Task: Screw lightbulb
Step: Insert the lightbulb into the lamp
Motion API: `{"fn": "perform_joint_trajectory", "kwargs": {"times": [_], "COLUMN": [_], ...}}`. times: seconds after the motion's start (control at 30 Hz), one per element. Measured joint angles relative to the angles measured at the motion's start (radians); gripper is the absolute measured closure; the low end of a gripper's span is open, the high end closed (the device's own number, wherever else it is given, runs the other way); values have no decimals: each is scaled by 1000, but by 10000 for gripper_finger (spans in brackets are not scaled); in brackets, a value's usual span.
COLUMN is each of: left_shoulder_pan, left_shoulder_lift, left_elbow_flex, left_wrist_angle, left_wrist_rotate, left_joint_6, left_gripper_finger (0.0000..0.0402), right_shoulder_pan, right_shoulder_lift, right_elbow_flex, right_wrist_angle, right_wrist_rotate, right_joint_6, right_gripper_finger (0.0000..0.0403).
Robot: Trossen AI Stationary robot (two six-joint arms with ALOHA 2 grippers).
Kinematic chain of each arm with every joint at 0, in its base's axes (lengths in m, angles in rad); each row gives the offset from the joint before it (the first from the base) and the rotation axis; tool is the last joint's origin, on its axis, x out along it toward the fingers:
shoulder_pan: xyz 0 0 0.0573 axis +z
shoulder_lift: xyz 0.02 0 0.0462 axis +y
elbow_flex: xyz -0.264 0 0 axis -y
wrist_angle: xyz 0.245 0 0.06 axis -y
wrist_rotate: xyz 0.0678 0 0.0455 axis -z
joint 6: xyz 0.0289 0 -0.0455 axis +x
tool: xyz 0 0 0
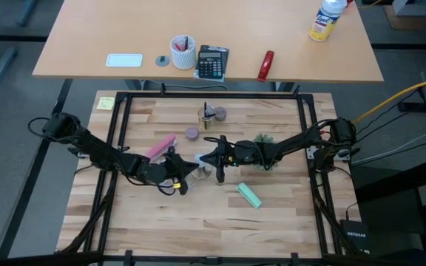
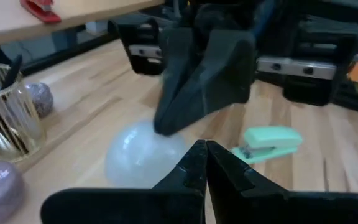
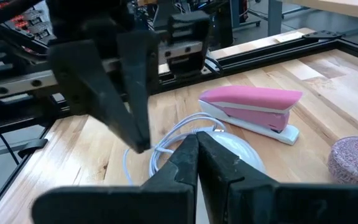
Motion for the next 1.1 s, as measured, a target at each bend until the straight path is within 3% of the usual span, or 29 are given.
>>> {"fn": "perform_joint_trajectory", "kwargs": {"times": [0.67, 1.1], "left_shoulder_pan": [57, 57], "left_shoulder_lift": [-2, -2], "left_elbow_flex": [3, 3], "left_wrist_angle": [-73, -77], "left_wrist_rotate": [-5, -5], "left_joint_6": [-46, -44], "left_gripper_finger": [401, 400], "right_shoulder_pan": [-1, -1], "right_shoulder_lift": [3, 3], "right_elbow_flex": [-2, -2], "right_wrist_angle": [46, 47], "right_wrist_rotate": [3, 143], "right_joint_6": [-5, -8], "right_gripper_finger": [389, 389]}}
